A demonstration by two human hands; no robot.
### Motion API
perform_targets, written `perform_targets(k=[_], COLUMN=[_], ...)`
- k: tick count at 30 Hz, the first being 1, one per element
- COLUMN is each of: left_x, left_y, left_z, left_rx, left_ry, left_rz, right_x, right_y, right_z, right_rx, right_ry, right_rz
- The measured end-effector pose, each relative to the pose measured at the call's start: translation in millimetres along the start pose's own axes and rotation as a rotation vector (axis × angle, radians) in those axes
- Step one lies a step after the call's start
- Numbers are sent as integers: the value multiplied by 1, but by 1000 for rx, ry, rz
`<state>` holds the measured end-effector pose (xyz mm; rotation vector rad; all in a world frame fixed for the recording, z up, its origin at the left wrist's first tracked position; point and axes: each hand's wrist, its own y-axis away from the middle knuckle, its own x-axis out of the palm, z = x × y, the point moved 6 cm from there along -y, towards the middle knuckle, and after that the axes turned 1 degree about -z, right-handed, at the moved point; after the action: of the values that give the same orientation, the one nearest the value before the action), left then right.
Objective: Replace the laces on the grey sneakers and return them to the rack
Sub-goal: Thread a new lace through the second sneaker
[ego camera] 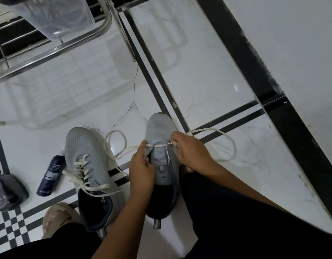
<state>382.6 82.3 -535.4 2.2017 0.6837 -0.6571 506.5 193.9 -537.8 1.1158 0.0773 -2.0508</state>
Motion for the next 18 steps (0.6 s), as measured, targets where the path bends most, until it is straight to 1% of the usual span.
perform_targets(k=[5, 9, 10, 14, 16, 18], left_x=[0, -6, -9, -20, -18, -16], left_y=[0, 2, 1, -19, -32, -42], left_z=[-1, -3, -4, -1, 4, 7], left_rx=[-7, -5, -3, 102, 119, 131], left_ry=[-21, 142, 132, -142, -237, -280], left_rz=[33, 148, 153, 67, 93, 127], right_x=[-1, -2, -2, 1, 1, 0], right_y=[0, -5, -6, -9, -10, -12], right_z=[-4, -6, -6, -4, -4, -2], right_rx=[20, 27, 27, 33, 38, 38], right_ry=[-16, -61, -71, -53, -40, -22], right_rz=[7, 11, 16, 34, 43, 63])
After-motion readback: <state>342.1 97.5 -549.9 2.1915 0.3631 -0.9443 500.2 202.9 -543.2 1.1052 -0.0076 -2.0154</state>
